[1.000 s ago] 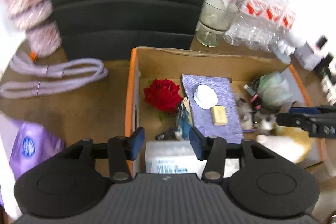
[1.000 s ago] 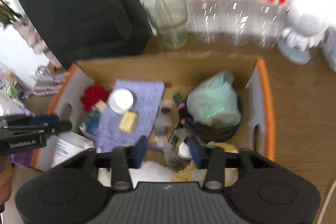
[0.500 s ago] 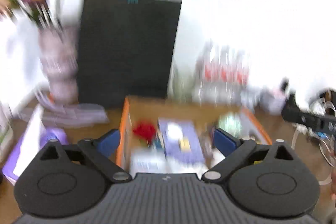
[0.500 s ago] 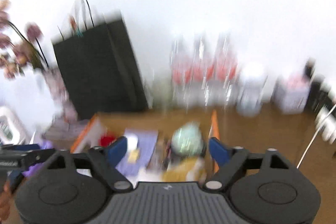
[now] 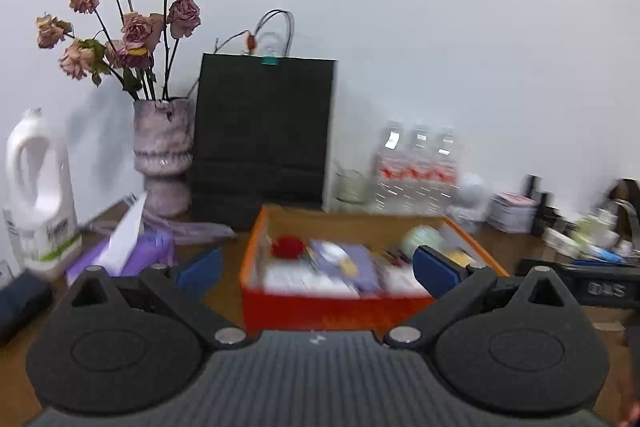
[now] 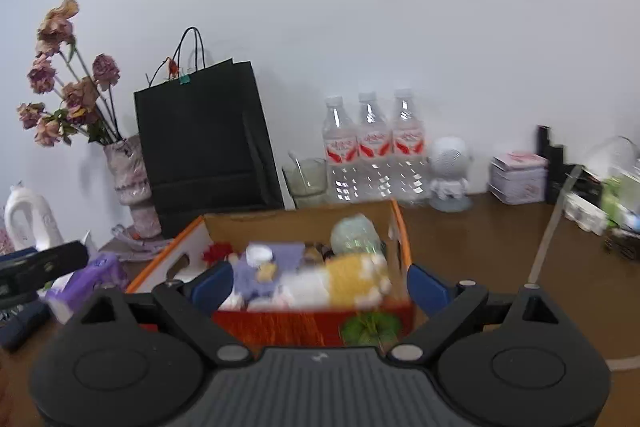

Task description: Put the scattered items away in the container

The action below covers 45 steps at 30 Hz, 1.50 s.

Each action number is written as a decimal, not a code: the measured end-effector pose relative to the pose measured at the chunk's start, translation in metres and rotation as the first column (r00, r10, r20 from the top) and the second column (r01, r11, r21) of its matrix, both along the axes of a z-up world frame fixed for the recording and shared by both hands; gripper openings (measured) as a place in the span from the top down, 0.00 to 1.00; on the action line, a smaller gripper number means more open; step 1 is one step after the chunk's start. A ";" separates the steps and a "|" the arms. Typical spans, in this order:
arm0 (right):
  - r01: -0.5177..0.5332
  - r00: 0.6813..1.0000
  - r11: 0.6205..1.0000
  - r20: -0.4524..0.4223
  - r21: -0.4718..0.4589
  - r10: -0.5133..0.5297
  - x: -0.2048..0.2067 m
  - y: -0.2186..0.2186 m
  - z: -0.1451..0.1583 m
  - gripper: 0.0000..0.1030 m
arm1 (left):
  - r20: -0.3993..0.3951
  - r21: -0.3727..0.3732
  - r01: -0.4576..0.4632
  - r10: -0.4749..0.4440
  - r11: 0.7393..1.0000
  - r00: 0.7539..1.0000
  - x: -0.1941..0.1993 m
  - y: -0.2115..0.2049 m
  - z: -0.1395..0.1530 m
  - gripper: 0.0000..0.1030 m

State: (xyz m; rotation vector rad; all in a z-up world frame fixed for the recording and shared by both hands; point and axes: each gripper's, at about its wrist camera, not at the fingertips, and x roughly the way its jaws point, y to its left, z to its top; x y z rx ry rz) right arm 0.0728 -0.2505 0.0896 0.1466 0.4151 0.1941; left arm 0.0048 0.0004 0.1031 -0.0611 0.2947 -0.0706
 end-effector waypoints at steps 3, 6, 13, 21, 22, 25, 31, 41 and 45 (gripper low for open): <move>-0.012 1.000 1.000 -0.004 -0.003 0.012 -0.061 -0.007 -0.014 0.02 | 0.008 0.007 -0.037 0.037 0.999 0.999 -0.067 -0.007 -0.021 0.00; -0.045 0.999 0.999 0.025 -0.020 0.046 -0.125 -0.017 -0.034 0.00 | -0.013 -0.015 -0.108 0.108 0.994 0.994 -0.127 -0.004 -0.056 0.00; -0.052 0.999 0.996 0.007 -0.069 0.053 -0.220 -0.035 -0.065 0.00 | -0.042 0.040 -0.061 0.063 0.997 0.997 -0.185 -0.011 -0.079 0.00; -0.094 0.994 0.986 -0.065 -0.136 0.086 -0.171 0.011 -0.069 0.00 | -0.191 0.084 0.000 0.016 0.996 0.981 -0.106 -0.014 -0.083 0.00; -0.106 0.991 0.985 -0.093 -0.136 0.094 -0.160 0.018 -0.071 0.00 | -0.214 0.106 -0.009 0.031 0.994 0.976 -0.094 -0.015 -0.084 0.00; -0.087 0.981 0.988 -0.182 -0.129 0.063 -0.126 0.034 -0.078 0.00 | -0.248 0.145 -0.041 0.077 0.989 0.966 -0.064 -0.011 -0.094 0.00; -0.060 0.970 0.983 -0.243 -0.172 0.016 -0.090 0.042 -0.088 0.00 | -0.342 0.115 -0.033 0.071 0.993 0.937 -0.032 0.004 -0.110 0.00; -0.071 0.961 0.977 -0.277 -0.203 0.013 -0.070 0.052 -0.099 0.00 | -0.388 0.100 -0.045 0.081 0.994 0.918 -0.017 0.001 -0.113 0.00; -0.068 0.962 0.977 -0.272 -0.201 0.011 -0.068 0.055 -0.100 0.00 | -0.389 0.097 -0.048 0.083 0.994 0.918 -0.013 0.001 -0.113 0.00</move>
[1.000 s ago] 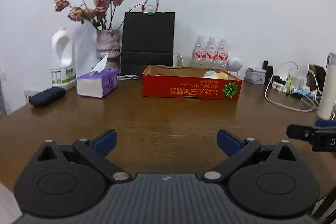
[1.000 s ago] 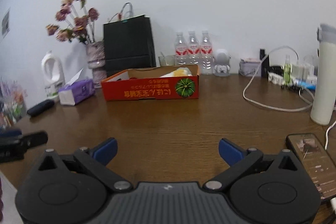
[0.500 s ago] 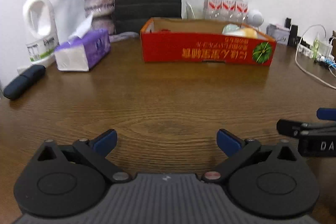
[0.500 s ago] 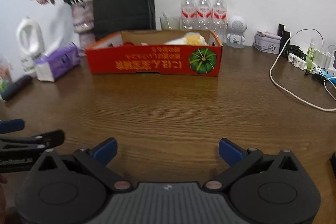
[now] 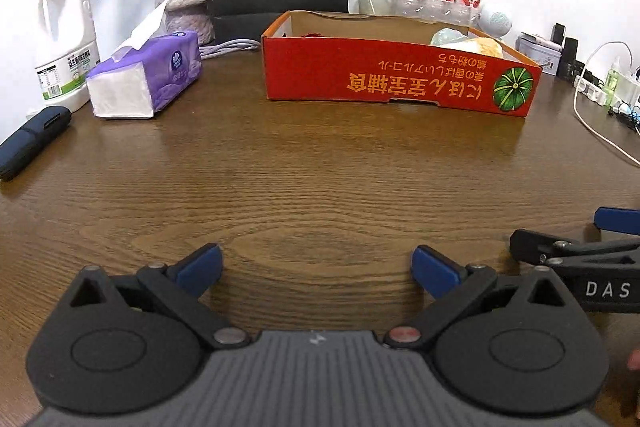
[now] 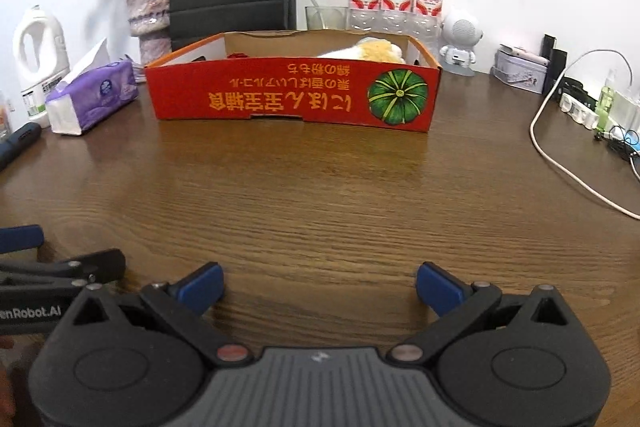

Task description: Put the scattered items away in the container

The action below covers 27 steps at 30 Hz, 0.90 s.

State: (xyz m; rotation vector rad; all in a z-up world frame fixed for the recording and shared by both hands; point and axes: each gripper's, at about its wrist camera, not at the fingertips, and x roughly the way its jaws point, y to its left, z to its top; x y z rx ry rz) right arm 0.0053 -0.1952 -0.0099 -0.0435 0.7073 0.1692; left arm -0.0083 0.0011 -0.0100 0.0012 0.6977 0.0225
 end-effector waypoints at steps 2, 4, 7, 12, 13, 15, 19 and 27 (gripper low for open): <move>0.015 1.000 1.000 0.002 -0.001 -0.015 0.001 0.002 0.000 0.00 | 0.000 0.000 -0.002 0.002 1.000 1.000 0.000 -0.001 0.000 0.00; 0.017 1.000 1.000 0.001 -0.001 -0.017 0.001 0.002 0.000 0.00 | 0.000 -0.001 -0.003 0.003 1.000 1.000 0.000 -0.001 0.000 0.00; 0.017 1.000 1.000 0.001 -0.001 -0.017 0.001 0.002 0.000 0.00 | 0.000 -0.004 -0.003 0.003 1.000 1.000 0.000 -0.001 0.000 0.00; 0.017 1.000 1.000 0.001 -0.001 -0.017 0.001 0.002 0.000 0.00 | 0.001 -0.009 -0.003 0.003 1.000 1.000 0.000 -0.001 0.001 0.00; 0.017 1.000 1.000 0.001 -0.001 -0.017 0.001 0.002 0.000 0.00 | 0.001 -0.009 -0.003 0.003 1.000 1.000 0.000 -0.001 0.001 0.00; 0.017 1.000 1.000 0.001 -0.001 -0.017 0.001 0.002 0.000 0.00 | 0.001 -0.008 -0.004 0.004 1.000 1.000 0.000 -0.001 0.001 0.00; 0.017 1.000 1.000 0.001 -0.001 -0.017 0.001 0.002 0.000 0.00 | 0.000 -0.006 -0.005 0.005 1.000 1.000 0.000 -0.002 0.001 0.00; 0.017 1.000 1.000 0.001 -0.001 -0.017 0.001 0.002 0.000 0.00 | 0.001 -0.006 -0.005 0.005 1.000 1.000 0.000 -0.002 0.000 0.00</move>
